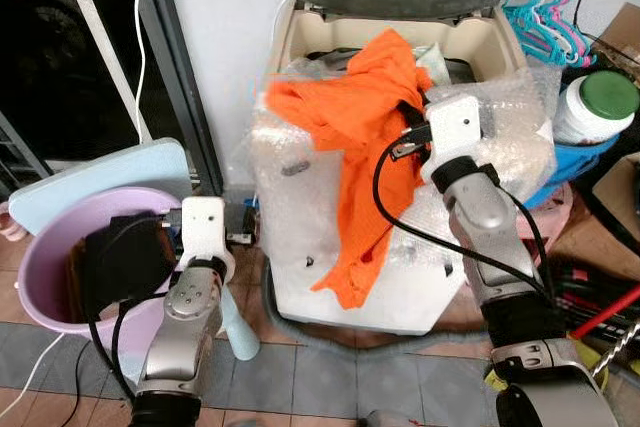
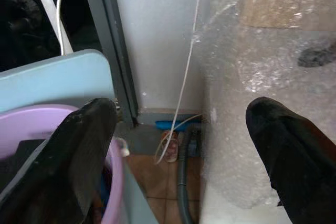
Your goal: Clothes washing
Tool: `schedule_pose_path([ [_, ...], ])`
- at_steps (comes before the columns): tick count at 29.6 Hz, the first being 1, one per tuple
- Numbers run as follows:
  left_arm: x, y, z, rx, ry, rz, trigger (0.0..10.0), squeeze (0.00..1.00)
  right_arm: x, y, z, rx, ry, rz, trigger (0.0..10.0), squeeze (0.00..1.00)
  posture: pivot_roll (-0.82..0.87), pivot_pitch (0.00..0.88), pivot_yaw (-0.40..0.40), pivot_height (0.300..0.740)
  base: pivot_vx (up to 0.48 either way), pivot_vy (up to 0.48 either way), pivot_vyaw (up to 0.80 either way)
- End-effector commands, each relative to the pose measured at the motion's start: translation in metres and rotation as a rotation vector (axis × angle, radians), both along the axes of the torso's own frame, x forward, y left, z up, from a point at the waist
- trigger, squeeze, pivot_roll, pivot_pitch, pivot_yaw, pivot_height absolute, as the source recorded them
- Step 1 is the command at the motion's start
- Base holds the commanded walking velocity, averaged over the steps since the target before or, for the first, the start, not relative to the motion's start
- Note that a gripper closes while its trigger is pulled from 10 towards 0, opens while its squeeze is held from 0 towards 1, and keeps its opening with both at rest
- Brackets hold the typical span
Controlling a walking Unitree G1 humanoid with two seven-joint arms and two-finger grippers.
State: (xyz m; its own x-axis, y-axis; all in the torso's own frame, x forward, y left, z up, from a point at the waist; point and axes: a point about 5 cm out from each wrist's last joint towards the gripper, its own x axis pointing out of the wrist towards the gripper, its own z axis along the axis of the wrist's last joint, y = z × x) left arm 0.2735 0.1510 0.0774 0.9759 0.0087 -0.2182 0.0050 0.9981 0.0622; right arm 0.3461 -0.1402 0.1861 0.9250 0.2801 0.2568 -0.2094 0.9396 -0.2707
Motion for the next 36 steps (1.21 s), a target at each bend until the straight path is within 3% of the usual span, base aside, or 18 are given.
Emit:
schedule_pose_path([
  [1,0.000,0.006,-0.001,0.022,0.014,0.007,10.0,0.00,0.006,0.008,0.015,0.017,-0.050,0.030,10.0,0.00,0.02,0.000,0.007,0.740,0.461,0.000,0.00],
  [6,-0.001,0.005,-0.004,0.060,0.033,-0.035,10.0,0.00,0.025,-0.002,0.042,0.006,-0.098,0.023,10.0,0.00,0.02,0.000,0.011,0.740,0.405,0.000,0.00],
  [7,-0.003,0.001,-0.005,0.062,0.044,-0.080,10.0,0.00,0.038,-0.009,0.065,0.006,-0.123,0.007,10.0,0.00,0.02,0.000,0.012,0.740,0.000,0.000,0.00],
  [8,-0.003,0.001,-0.005,0.062,0.044,-0.080,10.0,0.00,0.038,-0.009,0.065,0.006,-0.123,0.007,10.0,0.00,0.02,0.000,0.012,0.740,0.000,0.000,0.00],
  [11,-0.010,-0.012,-0.004,0.073,0.035,-0.246,10.0,0.00,0.055,-0.025,0.107,0.043,-0.151,-0.048,10.0,0.00,0.02,0.000,0.004,0.740,0.000,0.000,0.00],
  [12,-0.015,-0.015,-0.003,0.105,0.016,-0.319,10.0,0.00,0.061,-0.036,0.134,0.078,-0.173,-0.105,10.0,0.00,0.02,0.000,0.000,0.740,0.000,0.000,0.00],
  [14,-0.019,-0.017,-0.002,0.114,0.009,-0.359,10.0,0.00,0.063,-0.045,0.155,0.118,-0.201,-0.144,10.0,0.00,0.03,0.000,-0.005,0.740,0.000,0.000,0.00],
  [15,-0.019,-0.017,-0.002,0.114,0.009,-0.359,10.0,0.00,0.063,-0.045,0.155,0.118,-0.201,-0.144,10.0,0.00,0.03,0.000,-0.005,0.740,0.000,0.000,0.00],
  [18,-0.026,-0.022,-0.002,0.155,-0.011,-0.413,10.0,0.00,0.057,-0.059,0.206,0.054,-0.348,-0.228,10.0,0.00,0.05,0.000,-0.017,0.740,0.000,0.000,0.00],
  [22,-0.026,-0.023,0.000,0.180,-0.025,-0.416,10.0,0.00,0.052,-0.068,0.225,0.055,-0.398,-0.264,10.0,0.00,0.06,0.000,-0.030,0.740,0.000,0.000,0.00],
  [26,-0.026,-0.024,0.001,0.179,-0.031,-0.403,10.0,0.00,0.059,-0.059,0.205,0.005,-0.339,-0.231,10.0,0.00,0.06,0.000,-0.042,0.740,0.000,0.000,0.00],
  [29,-0.026,-0.023,0.001,0.177,-0.034,-0.389,10.0,0.00,0.069,-0.047,0.163,-0.058,-0.200,-0.177,10.0,0.00,0.06,0.000,-0.046,0.740,0.000,0.000,0.00],
  [30,-0.026,-0.023,0.001,0.177,-0.034,-0.389,10.0,0.00,0.069,-0.047,0.163,-0.058,-0.200,-0.177,10.0,0.00,0.06,0.000,-0.046,0.740,0.000,0.000,0.00],
  [32,-0.026,-0.023,0.002,0.179,-0.036,-0.385,10.0,0.00,0.075,-0.041,0.131,-0.121,-0.079,-0.155,10.0,0.00,0.06,0.000,-0.046,0.740,0.000,0.000,0.00],
  [33,-0.026,-0.023,0.002,0.181,-0.036,-0.383,10.0,0.00,0.077,-0.038,0.096,-0.193,0.056,-0.140,10.0,0.15,0.06,0.000,-0.041,0.740,0.000,0.000,0.00],
  [34,-0.026,-0.023,0.002,0.181,-0.037,-0.384,10.0,0.00,0.076,-0.038,0.076,-0.214,0.132,-0.135,10.0,0.73,0.06,0.000,-0.041,0.740,0.000,0.000,0.00],
  [35,-0.026,-0.023,0.002,0.181,-0.037,-0.384,10.0,0.00,0.075,-0.038,0.064,-0.220,0.177,-0.131,10.0,0.73,0.06,0.000,-0.041,0.740,0.000,0.000,0.00],
  [36,-0.026,-0.023,0.002,0.181,-0.037,-0.385,10.0,0.00,0.075,-0.039,0.057,-0.215,0.208,-0.121,10.0,1.00,0.06,0.000,-0.041,0.740,0.000,0.000,0.00],
])
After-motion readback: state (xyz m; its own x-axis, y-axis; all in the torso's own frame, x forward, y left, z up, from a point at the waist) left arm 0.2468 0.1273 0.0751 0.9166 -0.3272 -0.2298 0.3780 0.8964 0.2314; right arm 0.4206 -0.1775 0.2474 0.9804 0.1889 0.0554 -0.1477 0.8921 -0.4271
